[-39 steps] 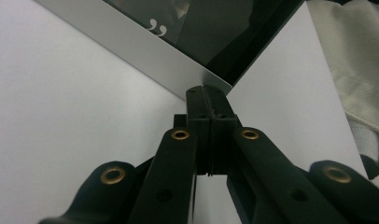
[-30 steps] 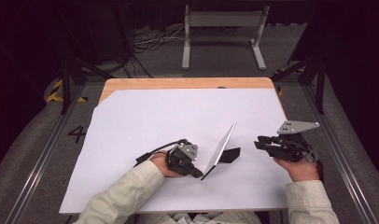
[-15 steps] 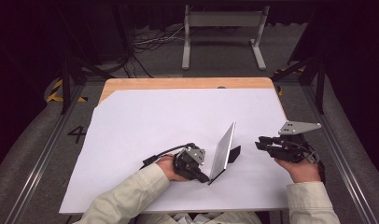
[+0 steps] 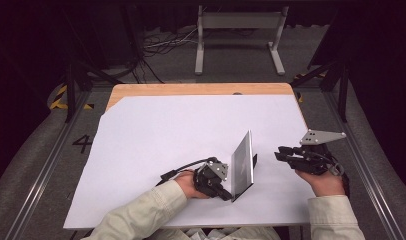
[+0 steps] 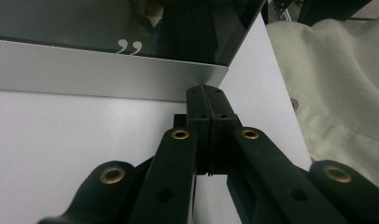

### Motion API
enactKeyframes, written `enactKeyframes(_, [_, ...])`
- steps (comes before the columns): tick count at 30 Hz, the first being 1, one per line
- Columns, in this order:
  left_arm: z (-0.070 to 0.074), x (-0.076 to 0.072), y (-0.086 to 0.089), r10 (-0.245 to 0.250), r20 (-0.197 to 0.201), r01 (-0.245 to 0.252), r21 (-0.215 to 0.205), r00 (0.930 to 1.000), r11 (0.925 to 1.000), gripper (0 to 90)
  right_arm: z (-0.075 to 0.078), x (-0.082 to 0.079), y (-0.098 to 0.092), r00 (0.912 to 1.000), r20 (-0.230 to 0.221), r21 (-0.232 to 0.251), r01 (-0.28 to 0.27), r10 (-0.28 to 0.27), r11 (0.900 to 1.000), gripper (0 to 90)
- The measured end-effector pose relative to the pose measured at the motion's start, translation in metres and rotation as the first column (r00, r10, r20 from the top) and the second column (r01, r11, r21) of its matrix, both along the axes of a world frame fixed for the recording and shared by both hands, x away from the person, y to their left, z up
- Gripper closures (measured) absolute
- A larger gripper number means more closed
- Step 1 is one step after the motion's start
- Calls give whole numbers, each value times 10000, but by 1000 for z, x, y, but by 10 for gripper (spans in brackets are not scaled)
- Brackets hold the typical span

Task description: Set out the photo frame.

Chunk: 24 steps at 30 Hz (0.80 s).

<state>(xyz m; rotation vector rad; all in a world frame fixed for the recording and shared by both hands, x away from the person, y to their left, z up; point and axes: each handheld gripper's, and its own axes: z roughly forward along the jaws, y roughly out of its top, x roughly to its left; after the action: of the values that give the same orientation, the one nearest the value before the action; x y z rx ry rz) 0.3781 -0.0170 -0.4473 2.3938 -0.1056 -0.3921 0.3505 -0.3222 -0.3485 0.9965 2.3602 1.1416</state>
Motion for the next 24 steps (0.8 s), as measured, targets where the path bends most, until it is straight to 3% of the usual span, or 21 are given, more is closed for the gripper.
enactKeyframes(6, [0,-2,-10,-87,120,87,-45,9999,10000,900,0,-5,-4,9998,-89,66,196,-195,9998,697])
enactKeyframes(12, [-1,-5,-19,-200,-16,200,-130,9998,9997,900,1,-8,-9,9993,-97,143,376,-375,9992,696])
enactKeyframes(24, [-1,-12,-37,82,-55,-84,-292,10000,9995,900,0,-7,-8,9992,-173,115,354,-352,9993,694])
